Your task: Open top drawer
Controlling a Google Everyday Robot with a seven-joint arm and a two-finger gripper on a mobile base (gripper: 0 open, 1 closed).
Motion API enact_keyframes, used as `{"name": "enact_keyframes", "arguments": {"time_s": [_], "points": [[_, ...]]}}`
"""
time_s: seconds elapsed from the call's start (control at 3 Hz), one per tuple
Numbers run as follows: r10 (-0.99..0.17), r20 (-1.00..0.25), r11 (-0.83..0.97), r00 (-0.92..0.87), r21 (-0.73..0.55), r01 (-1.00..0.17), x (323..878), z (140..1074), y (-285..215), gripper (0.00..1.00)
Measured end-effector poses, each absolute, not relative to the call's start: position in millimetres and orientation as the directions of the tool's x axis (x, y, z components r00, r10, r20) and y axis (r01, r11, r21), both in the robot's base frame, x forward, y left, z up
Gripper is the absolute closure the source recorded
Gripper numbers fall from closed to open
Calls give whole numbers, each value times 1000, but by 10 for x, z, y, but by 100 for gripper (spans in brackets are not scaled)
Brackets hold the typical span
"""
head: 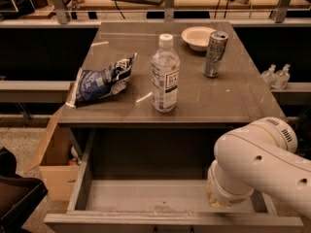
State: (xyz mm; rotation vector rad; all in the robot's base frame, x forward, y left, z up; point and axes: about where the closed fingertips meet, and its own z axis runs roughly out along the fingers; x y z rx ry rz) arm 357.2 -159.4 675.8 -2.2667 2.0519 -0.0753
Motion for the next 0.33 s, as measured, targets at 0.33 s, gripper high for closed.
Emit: {"name": "enact_keyframes", "arguments": {"time_s": [0.33], "points": [[-998, -21, -60, 61, -49, -997, 3350, 6692, -1597, 100]]}}
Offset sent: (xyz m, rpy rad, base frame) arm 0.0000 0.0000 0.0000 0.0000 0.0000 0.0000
